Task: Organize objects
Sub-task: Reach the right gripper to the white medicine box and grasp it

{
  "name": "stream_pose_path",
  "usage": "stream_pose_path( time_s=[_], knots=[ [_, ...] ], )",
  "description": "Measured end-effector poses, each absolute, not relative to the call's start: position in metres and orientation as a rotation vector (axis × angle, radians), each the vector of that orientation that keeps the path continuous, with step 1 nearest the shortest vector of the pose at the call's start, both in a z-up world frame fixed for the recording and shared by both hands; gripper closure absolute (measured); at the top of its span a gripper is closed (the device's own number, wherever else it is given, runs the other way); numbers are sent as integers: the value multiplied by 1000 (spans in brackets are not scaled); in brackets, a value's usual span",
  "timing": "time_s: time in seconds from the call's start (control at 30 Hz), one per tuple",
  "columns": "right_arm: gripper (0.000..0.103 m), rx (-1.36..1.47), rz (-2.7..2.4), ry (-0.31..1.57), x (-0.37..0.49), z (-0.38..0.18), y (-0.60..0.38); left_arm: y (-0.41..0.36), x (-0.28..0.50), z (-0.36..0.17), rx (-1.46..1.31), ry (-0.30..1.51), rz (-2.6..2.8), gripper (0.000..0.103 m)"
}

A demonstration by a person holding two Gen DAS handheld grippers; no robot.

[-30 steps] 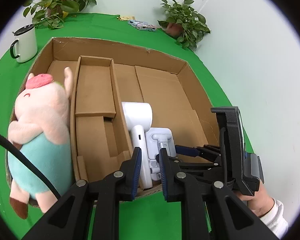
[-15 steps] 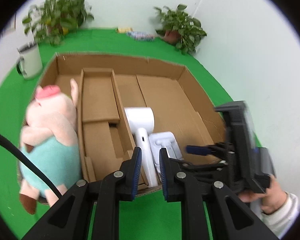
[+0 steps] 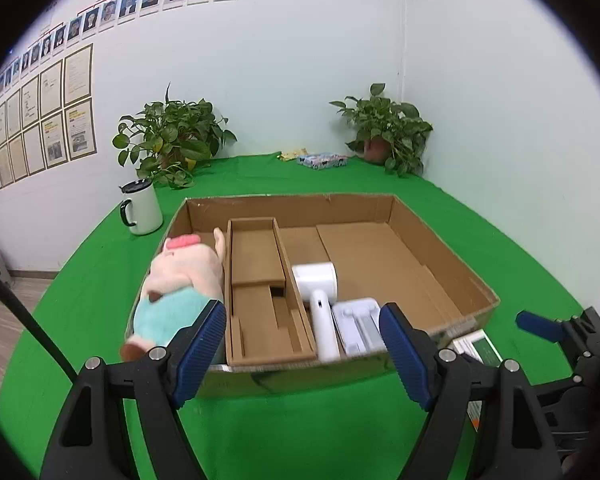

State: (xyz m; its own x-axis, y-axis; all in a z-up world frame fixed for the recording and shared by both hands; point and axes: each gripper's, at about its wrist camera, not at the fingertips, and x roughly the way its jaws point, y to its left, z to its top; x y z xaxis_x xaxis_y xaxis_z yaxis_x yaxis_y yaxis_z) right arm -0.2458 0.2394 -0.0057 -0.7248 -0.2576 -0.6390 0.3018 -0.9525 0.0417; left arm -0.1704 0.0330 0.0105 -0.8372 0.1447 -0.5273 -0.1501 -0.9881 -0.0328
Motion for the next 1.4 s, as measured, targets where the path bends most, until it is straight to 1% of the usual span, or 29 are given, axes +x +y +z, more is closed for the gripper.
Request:
stream_pose_path(
  time_s=[0.13, 0.3, 0.47, 0.63, 0.7, 0.77, 0.8, 0.83, 0.9, 0.93, 0.97, 1.0, 1.03, 1.07, 1.13, 1.2, 1.3, 1.33, 1.4],
  knots=[
    [1, 918, -2702, 74, -223, -1, 258, 40, -156, 12, -828, 50, 2918, 24],
    [1, 919, -2679, 91, -212, -6, 260, 39, -144, 13, -851, 73, 2964, 24],
    [1, 1062, -2666, 90, -204, -36, 292, 23, -133, 0, -928, 144, 2990, 24],
    [1, 1233, -2604, 164, -194, -76, 313, 2, -129, -17, -1013, 101, 2987, 24],
    [8, 1265, -2576, 171, -192, -87, 313, -1, -127, -23, -1038, 77, 2971, 24],
    [40, 1294, -2543, 238, -189, -98, 303, -1, -125, -26, -1049, 63, 2947, 24],
    [41, 1285, -2541, 280, -186, -101, 297, -1, -123, -27, -1053, 57, 2932, 24],
    [41, 1261, -2512, 282, -178, -101, 289, -1, -122, -28, -1059, 46, 2911, 24],
    [41, 1247, -2419, 195, -167, -100, 277, -1, -120, -30, -1071, 13, 2855, 24],
    [40, 1234, -2367, 165, -159, -98, 268, -2, -120, -32, -1084, -32, 2801, 24],
    [34, 1205, -2335, 160, -149, -96, 258, -4, -120, -34, -1099, -79, 2755, 24],
    [25, 1174, -2327, 164, -140, -93, 249, -6, -121, -38, -1128, -140, 2692, 24],
    [2, 1151, -2329, 159, -135, -90, 245, -6, -122, -43, -1163, -175, 2643, 24],
    [1, 1114, -2330, 139, -129, -85, 241, -5, -124, -48, -1190, -190, 2612, 24],
    [1, 1110, -2299, 129, -124, -82, 234, -3, -124, -58, -1233, -219, 2554, 24],
    [1, 1110, -2301, 171, -121, -82, 229, 1, -125, -66, -1250, -264, 2499, 24],
    [1, 1121, -2331, 310, -119, -89, 225, 7, -125, -77, -1267, -334, 2428, 24],
    [1, 1140, -2341, 331, -121, -94, 225, 10, -126, -80, -1272, -349, 2409, 24],
    [1, 1183, -2347, 312, -127, -100, 230, 15, -128, -85, -1284, -373, 2382, 24]
  ],
)
